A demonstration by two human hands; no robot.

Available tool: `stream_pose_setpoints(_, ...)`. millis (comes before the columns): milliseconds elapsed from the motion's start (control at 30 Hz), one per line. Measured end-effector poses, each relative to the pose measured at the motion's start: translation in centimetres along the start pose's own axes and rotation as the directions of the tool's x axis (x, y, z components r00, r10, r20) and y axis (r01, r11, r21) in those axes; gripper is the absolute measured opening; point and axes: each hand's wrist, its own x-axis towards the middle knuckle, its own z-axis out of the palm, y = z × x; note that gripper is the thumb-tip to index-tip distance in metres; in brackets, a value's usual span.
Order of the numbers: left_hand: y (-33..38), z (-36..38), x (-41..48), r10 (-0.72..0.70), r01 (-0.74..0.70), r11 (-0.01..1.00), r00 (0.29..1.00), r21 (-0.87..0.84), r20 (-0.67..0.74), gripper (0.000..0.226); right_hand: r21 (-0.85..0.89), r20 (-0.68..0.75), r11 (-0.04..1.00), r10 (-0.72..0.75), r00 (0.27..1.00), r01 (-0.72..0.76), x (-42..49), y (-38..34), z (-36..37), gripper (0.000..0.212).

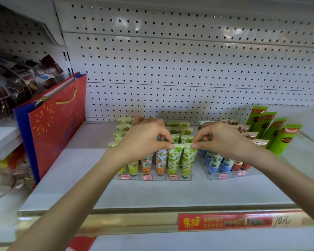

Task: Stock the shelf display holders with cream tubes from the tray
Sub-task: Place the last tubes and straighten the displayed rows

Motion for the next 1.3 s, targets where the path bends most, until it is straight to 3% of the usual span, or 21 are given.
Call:
stream_pose_setpoints(300, -0.8, -0.6, 1.2, -0.035, 0.032, 0.997, 0.999, -0.065, -0.039, 0.013, 0.163, 0.028, 0.987, -0.013, 1.0, 0.008, 0.4, 0.9, -1.1, 0.01)
stream_pose_setpoints(567, -0.6, -0.6, 2.9, -0.089, 0.081, 0.994, 0.989, 0.071, 0.118, 0.018, 0.004, -0.005, 1.0, 0.017, 1.0, -0.017, 2.0, 1.6, -0.5, 0.012)
stream_pose_setpoints(1300, -0.4, -0.2, 3.0, -0.079, 0.076, 0.997, 0.991, 0.034, 0.11, 0.01, 0.014, -0.026, 1.0, -0.004, 1.0, 0.005, 2.3, 2.0, -0.1, 0.01)
